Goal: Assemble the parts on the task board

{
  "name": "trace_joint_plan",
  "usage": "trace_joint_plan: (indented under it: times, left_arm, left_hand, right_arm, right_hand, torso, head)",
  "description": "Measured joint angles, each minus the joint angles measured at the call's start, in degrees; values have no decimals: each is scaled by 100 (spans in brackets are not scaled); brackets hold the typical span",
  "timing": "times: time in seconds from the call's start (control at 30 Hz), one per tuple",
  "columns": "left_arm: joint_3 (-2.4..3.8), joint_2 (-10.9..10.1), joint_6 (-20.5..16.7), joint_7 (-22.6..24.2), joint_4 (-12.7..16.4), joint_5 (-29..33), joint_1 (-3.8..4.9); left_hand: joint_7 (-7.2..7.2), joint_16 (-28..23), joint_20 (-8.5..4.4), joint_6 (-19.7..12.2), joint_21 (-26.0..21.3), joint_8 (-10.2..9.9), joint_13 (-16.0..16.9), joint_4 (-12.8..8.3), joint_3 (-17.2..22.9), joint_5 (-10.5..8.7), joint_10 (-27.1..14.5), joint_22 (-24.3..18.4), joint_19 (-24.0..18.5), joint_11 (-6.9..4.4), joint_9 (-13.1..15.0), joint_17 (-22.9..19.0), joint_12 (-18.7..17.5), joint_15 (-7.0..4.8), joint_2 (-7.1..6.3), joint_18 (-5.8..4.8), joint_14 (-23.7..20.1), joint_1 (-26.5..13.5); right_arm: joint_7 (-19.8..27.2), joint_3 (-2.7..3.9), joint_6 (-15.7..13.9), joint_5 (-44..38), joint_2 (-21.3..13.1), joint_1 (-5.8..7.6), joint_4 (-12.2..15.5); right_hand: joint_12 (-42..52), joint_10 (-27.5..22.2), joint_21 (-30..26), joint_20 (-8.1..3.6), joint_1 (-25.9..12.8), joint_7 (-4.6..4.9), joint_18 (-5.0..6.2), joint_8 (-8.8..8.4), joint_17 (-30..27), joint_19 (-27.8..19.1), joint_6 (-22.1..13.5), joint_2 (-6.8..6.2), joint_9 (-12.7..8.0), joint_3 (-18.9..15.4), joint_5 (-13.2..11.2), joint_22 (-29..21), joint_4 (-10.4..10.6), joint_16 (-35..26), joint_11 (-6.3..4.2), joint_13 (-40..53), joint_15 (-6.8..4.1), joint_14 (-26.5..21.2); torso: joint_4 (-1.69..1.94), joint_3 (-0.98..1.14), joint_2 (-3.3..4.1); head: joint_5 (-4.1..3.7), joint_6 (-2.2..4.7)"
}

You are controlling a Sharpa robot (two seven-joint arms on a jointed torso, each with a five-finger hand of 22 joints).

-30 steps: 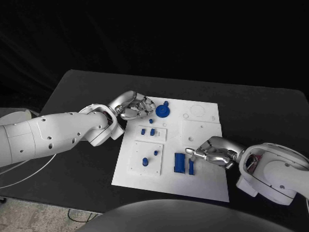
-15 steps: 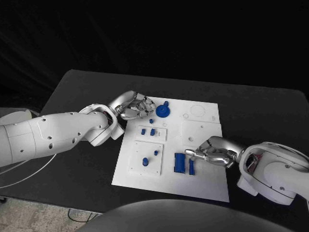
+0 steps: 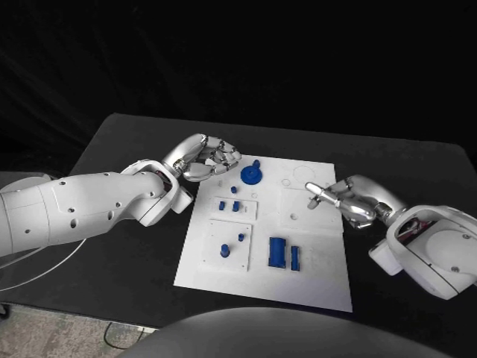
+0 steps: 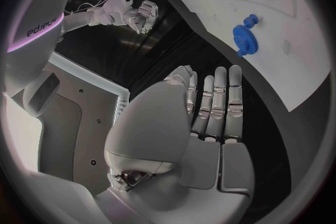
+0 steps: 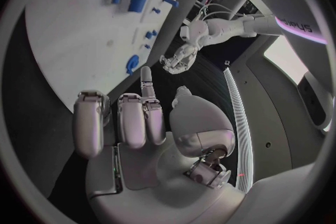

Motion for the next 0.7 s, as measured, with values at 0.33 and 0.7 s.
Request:
trace_joint_plan:
  times: [0.33,0.7]
  left_arm:
    - [9,-48,-177,588,137,765,26]
    - [-9,174,242,788,-17,1630,-23]
  left_hand:
    - [-17,-826,105,-110,-1567,-256,-173,10,-740,-6,-501,-825,-1407,200,-371,-623,100,267,196,-91,-1156,-1150]
    - [-606,-4555,127,-2812,-2436,-894,-1927,18,-1764,-1282,-2453,-3924,-3629,-560,-2306,-2538,-2268,-196,417,-90,-3756,-1861]
  right_arm:
    - [1471,-3,-1035,1413,170,127,-553]
    - [2633,-18,-737,2166,303,-149,-1038]
  right_hand:
    - [-6250,-3502,-5829,670,343,557,521,-182,-4695,-3175,-541,197,-155,-488,-160,-1919,0,-4932,731,-2867,945,-2857]
    - [-8514,-7343,-7745,1365,738,-401,193,-695,-6502,-8238,-3923,112,-1531,-731,-692,-7061,9,-7866,607,-6157,1294,-7906]
  torso:
    - [-108,27,-226]
    - [-110,66,-235]
  head:
    - [74,0]
    - [-27,0]
